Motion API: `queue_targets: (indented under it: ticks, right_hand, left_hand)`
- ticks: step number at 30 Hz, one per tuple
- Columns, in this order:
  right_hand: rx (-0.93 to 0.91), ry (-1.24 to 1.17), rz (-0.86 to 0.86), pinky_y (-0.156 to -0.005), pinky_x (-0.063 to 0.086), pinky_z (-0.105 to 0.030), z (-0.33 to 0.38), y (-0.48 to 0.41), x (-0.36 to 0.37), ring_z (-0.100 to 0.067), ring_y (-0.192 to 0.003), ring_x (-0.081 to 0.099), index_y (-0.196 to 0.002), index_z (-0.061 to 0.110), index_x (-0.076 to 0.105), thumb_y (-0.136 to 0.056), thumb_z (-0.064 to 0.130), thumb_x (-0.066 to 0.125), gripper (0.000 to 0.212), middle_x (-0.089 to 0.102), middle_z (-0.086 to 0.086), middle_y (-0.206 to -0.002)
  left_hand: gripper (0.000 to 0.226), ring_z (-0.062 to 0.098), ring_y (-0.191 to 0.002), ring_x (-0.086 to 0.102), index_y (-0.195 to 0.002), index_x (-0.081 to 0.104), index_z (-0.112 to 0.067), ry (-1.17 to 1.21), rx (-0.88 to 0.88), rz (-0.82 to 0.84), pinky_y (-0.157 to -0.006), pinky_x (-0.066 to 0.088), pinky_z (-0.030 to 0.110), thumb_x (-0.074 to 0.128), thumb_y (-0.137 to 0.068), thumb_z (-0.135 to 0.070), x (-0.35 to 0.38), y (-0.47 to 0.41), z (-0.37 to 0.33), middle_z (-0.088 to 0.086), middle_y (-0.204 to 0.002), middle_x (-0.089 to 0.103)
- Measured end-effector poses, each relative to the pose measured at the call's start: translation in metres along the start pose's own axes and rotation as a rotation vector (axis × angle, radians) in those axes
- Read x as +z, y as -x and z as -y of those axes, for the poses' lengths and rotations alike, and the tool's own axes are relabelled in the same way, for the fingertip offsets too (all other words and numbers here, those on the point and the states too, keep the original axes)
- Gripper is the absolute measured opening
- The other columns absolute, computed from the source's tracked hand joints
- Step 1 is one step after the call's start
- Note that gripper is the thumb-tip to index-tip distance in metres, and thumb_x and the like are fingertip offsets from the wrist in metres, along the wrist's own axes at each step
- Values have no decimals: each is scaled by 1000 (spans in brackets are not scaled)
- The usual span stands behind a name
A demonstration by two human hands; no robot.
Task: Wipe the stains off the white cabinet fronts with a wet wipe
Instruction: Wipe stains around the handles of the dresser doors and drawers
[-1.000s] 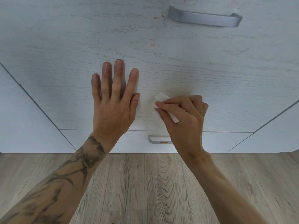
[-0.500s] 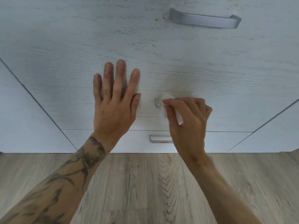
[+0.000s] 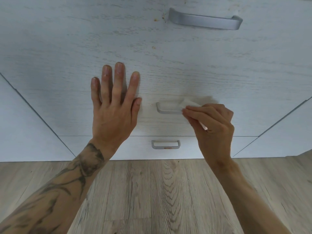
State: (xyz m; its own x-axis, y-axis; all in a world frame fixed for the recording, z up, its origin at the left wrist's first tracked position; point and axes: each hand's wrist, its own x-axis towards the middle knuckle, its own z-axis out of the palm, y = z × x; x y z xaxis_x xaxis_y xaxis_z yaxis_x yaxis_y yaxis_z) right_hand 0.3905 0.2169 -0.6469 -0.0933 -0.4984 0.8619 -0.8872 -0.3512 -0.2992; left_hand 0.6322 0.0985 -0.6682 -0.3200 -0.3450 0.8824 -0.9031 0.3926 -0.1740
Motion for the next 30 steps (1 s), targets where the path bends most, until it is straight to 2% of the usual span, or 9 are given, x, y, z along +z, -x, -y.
queue_targets:
  ticks: [7,10,12,15,17,21,24,28,30]
  right_hand:
    - [-76,-39,79,-90,43,-43,33,-12,27,-17,-88,68,-96,19,85,-92,20,84,4,80,13,-96]
    - [-18,-12,38,-89,42,-40,20,-7,15,-19,-90,68,-96,17,85,-90,19,85,7,80,11,-97]
    - [77,-18,-1,-88,47,-38,12,-2,2,-21,-90,70,-97,14,83,-89,15,85,9,79,10,-97]
    - [302,-124,-99,-81,46,-13,15,1,-11,-3,-90,67,-102,20,80,-93,15,82,11,71,20,-96]
    - [353,-184,-110,-79,45,-7,21,-3,-11,0,-89,67,-103,21,78,-94,14,81,13,72,16,-95]
    - [295,-165,33,-92,56,-17,29,-5,-8,-10,-106,73,-112,8,81,-95,3,76,18,78,1,-113]
    - [173,-124,96,-98,57,-24,21,0,-12,-15,-116,71,-112,5,80,-96,-1,74,19,76,-2,-122]
    - [106,-64,118,-96,54,-26,11,2,-10,-28,-108,66,-108,8,82,-91,5,83,17,77,0,-113]
    - [99,-69,89,-92,54,-32,10,0,-5,-31,-104,64,-103,8,83,-89,7,85,15,79,0,-106]
  left_hand:
    - [76,49,-155,12,-171,-2,-16,4,-7,0,-133,-1,56,46,-115,-39,1,1,-1,24,-169,11]
    - [76,48,-156,10,-171,-1,-16,7,-8,6,-133,-1,56,45,-115,-39,0,0,1,23,-170,11]
    - [76,47,-156,9,-171,-3,-17,8,-5,12,-133,-1,56,45,-116,-39,-1,1,0,23,-169,10]
    - [76,47,-156,9,-170,-5,-17,6,-3,10,-133,-2,55,44,-116,-39,0,0,-1,23,-169,9]
    - [76,48,-155,10,-170,-5,-17,8,-4,6,-133,-2,56,43,-116,-39,0,0,-2,23,-169,9]
    - [76,48,-156,10,-170,-4,-17,19,-3,12,-133,-1,56,43,-116,-40,0,0,0,23,-170,9]
    - [75,47,-155,10,-170,-5,-18,16,-1,14,-133,-2,55,43,-116,-40,-1,1,0,23,-169,10]
    - [75,46,-156,8,-170,-5,-19,19,-1,5,-133,-1,55,42,-116,-39,-1,0,0,22,-169,11]
    - [74,46,-155,9,-170,-6,-19,23,-5,6,-133,0,56,41,-116,-39,0,0,-1,22,-169,12]
